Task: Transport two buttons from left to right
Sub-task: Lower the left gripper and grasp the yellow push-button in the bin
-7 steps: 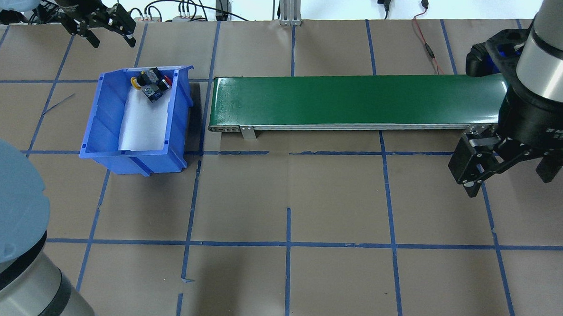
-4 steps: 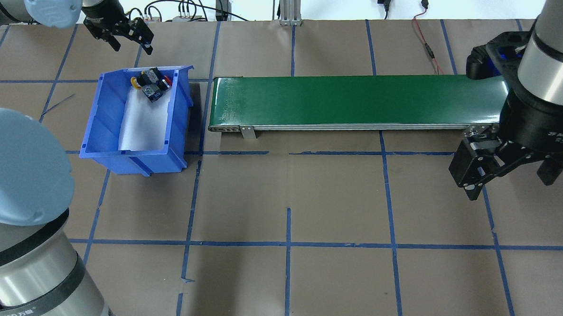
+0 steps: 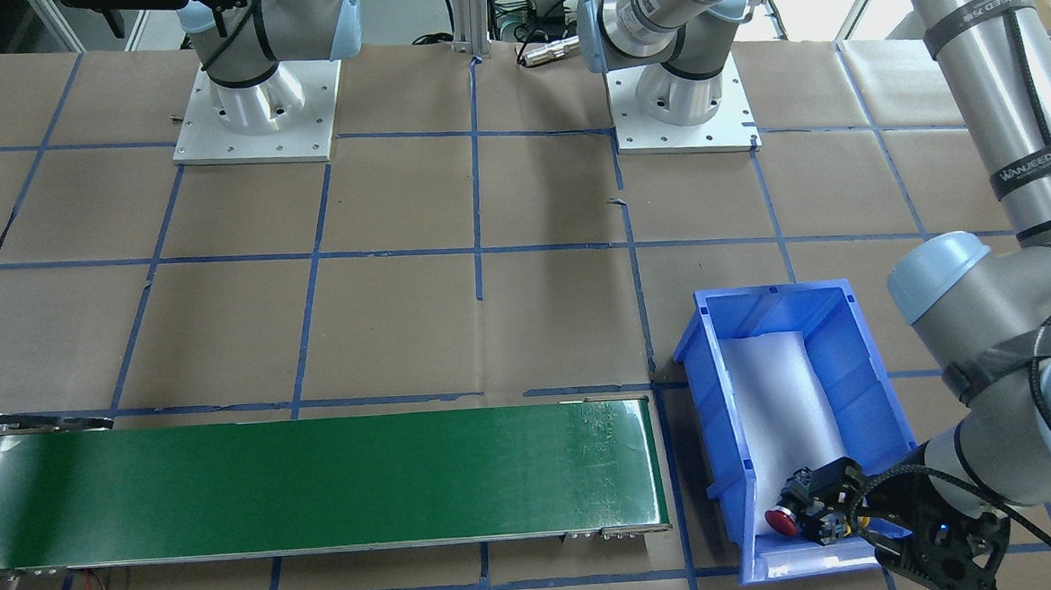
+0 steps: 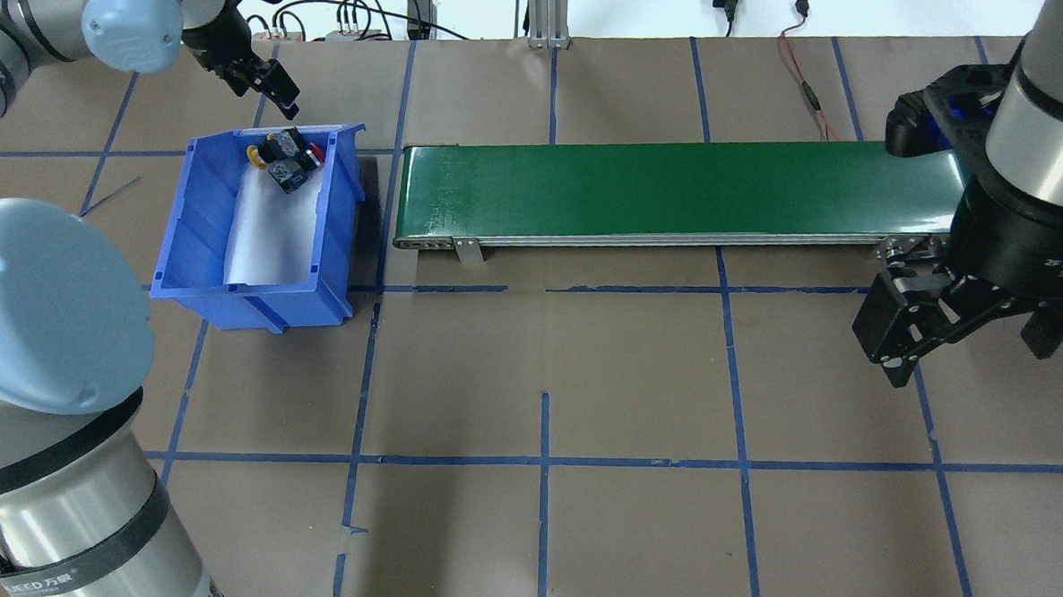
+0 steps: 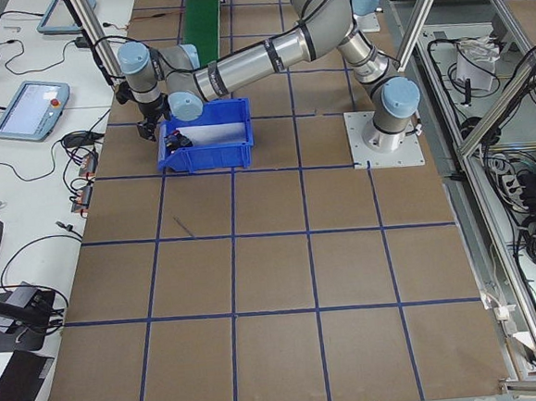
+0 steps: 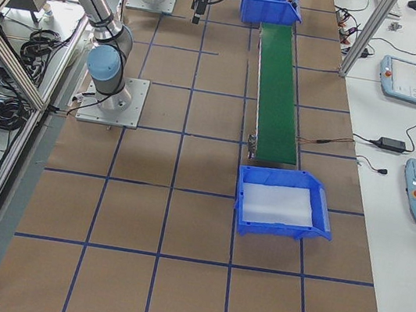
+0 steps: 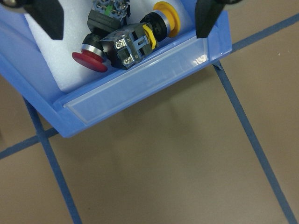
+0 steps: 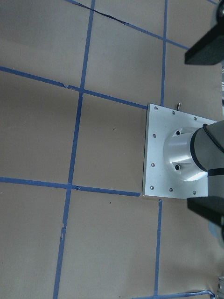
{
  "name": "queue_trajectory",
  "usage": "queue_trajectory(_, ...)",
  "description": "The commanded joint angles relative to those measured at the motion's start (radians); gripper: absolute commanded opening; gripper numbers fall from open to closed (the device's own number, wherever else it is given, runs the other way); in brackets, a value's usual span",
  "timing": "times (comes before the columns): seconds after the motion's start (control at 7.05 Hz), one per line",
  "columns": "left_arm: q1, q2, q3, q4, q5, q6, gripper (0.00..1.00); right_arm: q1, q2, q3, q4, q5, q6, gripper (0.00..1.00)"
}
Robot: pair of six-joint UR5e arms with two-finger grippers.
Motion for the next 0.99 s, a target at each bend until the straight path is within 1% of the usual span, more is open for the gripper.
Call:
queue_trajectory(0.0,0.000,-0.001,-0.121,0.181,0.000,0.152,1.00,0.001,-0.020,0.002,0.027,0.000,0.001,1.00)
queue_trajectory(0.14,0.000,0.005,-0.196,0.284,0.000,0.197,1.00,0.001,-0.024,0.001,0.030,0.001,-0.001,1.00)
queue_trajectory(0.28,0.000,0.014,-0.221,0.313,0.000,0.204,1.00,0.001,-0.037,-0.001,0.053,0.000,0.001,1.00)
queue_trajectory(0.57,0.004,0.029,-0.203,0.296,0.000,0.214,1.00,0.001,-0.088,0.002,0.113,0.000,-0.001,1.00)
queue_trajectory(0.85,0.004,0.028,-0.204,0.294,0.000,0.215,1.00,0.001,-0.102,0.004,0.136,0.001,-0.001,1.00)
